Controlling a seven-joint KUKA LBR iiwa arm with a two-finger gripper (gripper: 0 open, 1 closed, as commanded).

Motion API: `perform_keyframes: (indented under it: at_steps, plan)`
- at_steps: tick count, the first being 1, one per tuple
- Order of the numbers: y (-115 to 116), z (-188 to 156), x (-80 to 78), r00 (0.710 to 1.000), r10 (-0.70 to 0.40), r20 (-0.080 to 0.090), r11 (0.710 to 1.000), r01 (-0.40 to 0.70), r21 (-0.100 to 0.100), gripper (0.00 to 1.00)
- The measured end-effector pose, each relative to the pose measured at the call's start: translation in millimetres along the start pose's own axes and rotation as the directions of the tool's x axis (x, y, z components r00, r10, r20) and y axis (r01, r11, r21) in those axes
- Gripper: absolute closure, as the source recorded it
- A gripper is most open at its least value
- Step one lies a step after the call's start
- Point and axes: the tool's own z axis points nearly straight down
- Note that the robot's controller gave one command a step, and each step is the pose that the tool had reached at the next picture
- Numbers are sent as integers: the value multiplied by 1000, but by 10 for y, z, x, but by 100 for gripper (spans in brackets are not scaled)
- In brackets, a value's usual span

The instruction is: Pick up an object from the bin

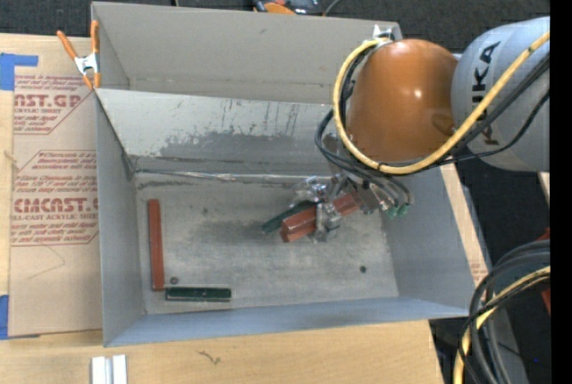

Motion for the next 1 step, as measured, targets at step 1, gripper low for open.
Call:
perform_keyframes:
  at_steps: [1]
  plan:
    - [-197,-1319,-76,892,-451,-1,892,451,-1,100]
